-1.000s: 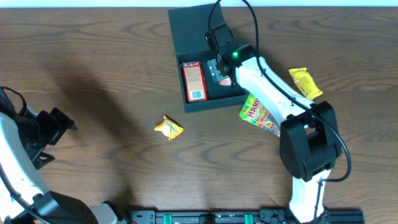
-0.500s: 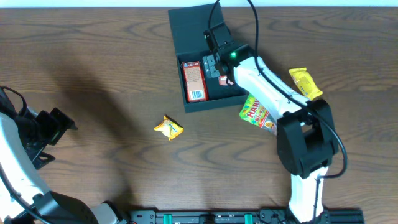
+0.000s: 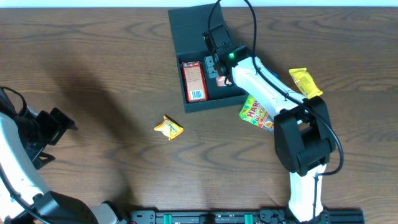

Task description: Pack container

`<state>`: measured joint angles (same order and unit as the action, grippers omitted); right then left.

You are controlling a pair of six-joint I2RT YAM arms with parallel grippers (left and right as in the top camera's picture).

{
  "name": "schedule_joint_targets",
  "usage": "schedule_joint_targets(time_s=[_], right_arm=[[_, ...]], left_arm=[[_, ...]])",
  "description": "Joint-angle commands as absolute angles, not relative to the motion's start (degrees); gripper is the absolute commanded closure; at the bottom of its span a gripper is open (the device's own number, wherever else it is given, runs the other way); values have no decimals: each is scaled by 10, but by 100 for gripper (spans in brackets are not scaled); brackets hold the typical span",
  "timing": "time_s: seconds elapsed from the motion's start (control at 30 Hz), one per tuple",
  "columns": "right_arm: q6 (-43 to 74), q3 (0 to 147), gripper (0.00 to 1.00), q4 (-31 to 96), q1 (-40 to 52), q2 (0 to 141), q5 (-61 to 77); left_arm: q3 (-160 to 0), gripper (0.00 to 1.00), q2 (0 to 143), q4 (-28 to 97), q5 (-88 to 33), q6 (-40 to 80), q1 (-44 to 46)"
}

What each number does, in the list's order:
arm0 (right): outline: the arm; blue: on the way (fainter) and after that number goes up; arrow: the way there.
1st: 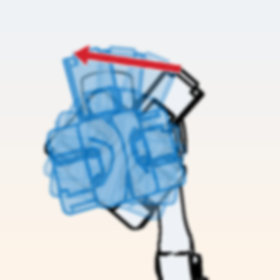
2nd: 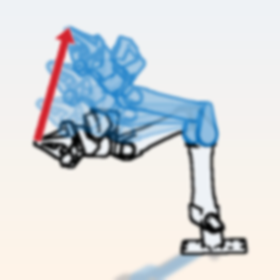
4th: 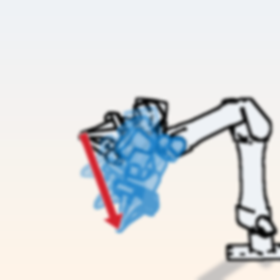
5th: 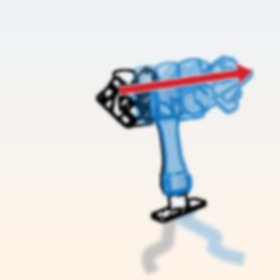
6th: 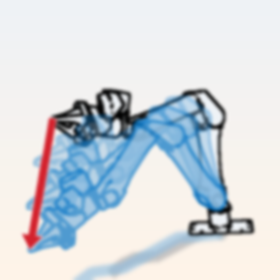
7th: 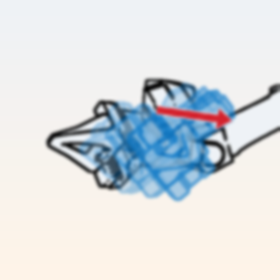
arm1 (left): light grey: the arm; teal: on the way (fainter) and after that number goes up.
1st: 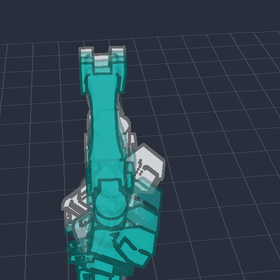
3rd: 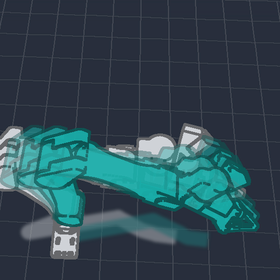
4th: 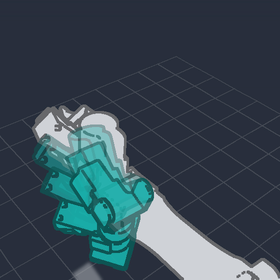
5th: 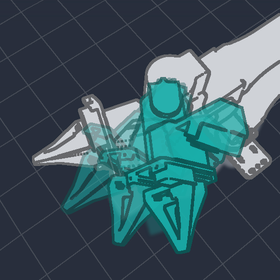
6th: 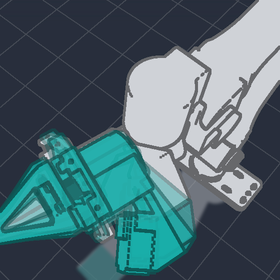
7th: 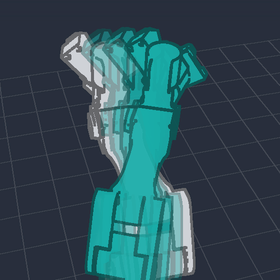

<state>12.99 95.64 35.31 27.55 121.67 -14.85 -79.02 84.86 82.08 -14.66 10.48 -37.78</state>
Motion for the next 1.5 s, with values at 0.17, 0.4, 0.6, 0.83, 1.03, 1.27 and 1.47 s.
schedule_joint_targets(time_s=[0.17,0.4,0.6,0.83,1.03,1.27,1.47], right_arm=[[175,967,36,413,273,1221,-102],[215,967,37,437,273,1221,4],[237,967,23,434,273,1221,37],[237,968,30,420,273,1200,17],[234,968,26,406,270,1125,-1],[145,967,24,411,242,1053,-117],[-55,967,21,450,159,1068,-120]], left_arm=[[-797,5,847,822,-144,105,-380],[-797,5,847,823,-144,105,-380],[-797,5,847,822,-144,105,-380],[-797,5,847,822,-144,105,-380],[-797,5,847,822,-144,105,-380],[-797,5,847,822,-144,105,-380],[-797,5,847,822,-144,105,-380]])
